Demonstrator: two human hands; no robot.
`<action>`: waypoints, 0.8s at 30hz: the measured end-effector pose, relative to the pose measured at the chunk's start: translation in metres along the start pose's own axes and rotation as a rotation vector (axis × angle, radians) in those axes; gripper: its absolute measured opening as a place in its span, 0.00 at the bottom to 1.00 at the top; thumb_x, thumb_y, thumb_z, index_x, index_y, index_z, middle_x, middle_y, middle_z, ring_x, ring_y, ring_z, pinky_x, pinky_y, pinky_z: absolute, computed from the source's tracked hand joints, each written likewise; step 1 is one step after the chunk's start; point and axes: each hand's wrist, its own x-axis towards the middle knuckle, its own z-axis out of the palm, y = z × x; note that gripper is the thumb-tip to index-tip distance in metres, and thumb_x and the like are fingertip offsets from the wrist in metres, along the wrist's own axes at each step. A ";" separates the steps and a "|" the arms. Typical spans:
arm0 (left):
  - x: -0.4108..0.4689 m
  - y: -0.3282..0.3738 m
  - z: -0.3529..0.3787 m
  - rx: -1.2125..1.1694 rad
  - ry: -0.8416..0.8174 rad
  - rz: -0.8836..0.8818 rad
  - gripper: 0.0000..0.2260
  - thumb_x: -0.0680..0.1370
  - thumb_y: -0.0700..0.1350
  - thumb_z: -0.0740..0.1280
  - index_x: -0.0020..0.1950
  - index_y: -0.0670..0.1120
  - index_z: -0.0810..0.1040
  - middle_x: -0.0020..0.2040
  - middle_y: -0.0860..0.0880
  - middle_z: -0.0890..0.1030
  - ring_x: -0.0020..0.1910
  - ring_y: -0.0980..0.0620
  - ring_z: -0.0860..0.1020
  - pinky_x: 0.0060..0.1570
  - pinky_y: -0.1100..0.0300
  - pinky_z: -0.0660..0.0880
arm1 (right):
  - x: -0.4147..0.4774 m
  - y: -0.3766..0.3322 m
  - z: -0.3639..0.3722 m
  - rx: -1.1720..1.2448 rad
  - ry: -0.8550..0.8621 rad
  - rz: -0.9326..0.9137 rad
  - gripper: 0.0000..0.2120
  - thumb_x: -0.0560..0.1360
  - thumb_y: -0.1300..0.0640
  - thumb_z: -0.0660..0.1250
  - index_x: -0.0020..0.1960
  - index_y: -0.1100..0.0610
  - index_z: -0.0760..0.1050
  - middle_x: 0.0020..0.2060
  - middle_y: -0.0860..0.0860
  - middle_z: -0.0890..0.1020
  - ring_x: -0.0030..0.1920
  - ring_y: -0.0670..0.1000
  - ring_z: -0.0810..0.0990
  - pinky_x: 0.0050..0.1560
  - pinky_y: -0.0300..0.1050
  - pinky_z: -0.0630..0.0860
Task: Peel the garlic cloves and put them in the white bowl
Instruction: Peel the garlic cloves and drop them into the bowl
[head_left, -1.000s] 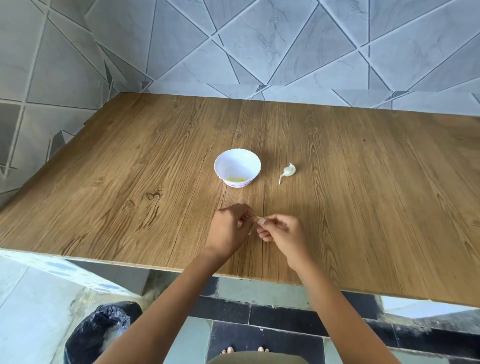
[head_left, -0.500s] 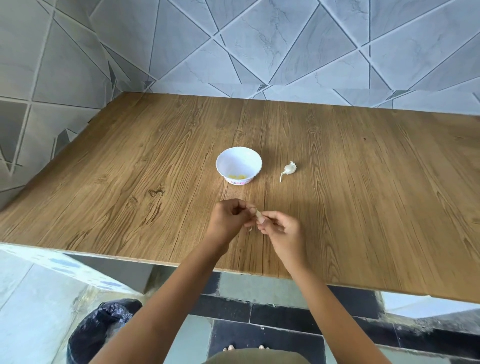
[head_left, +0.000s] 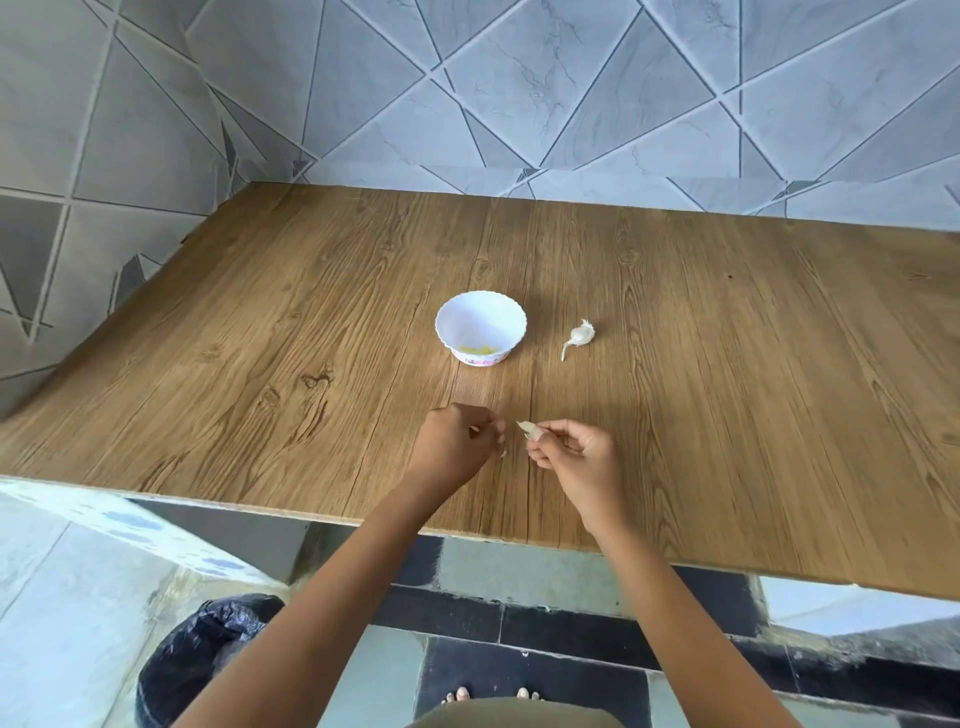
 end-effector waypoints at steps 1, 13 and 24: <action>0.001 0.000 -0.001 -0.005 0.023 -0.007 0.06 0.76 0.44 0.70 0.43 0.43 0.84 0.38 0.52 0.83 0.36 0.56 0.79 0.42 0.64 0.75 | 0.000 0.001 0.000 -0.013 -0.002 -0.009 0.08 0.74 0.64 0.69 0.42 0.51 0.79 0.35 0.50 0.84 0.38 0.51 0.83 0.39 0.39 0.80; 0.006 0.008 -0.006 -0.367 -0.105 -0.145 0.01 0.73 0.37 0.72 0.44 0.41 0.82 0.38 0.40 0.83 0.35 0.50 0.81 0.42 0.58 0.81 | 0.001 0.000 0.000 -0.140 -0.087 -0.042 0.05 0.76 0.63 0.66 0.49 0.60 0.80 0.37 0.49 0.83 0.37 0.42 0.82 0.42 0.36 0.79; 0.003 0.002 -0.010 -0.577 -0.065 -0.194 0.04 0.73 0.31 0.69 0.47 0.34 0.80 0.38 0.41 0.82 0.31 0.57 0.80 0.34 0.67 0.76 | 0.005 0.002 0.005 -0.530 0.028 -0.170 0.07 0.67 0.53 0.76 0.37 0.54 0.80 0.33 0.45 0.80 0.31 0.49 0.76 0.32 0.48 0.73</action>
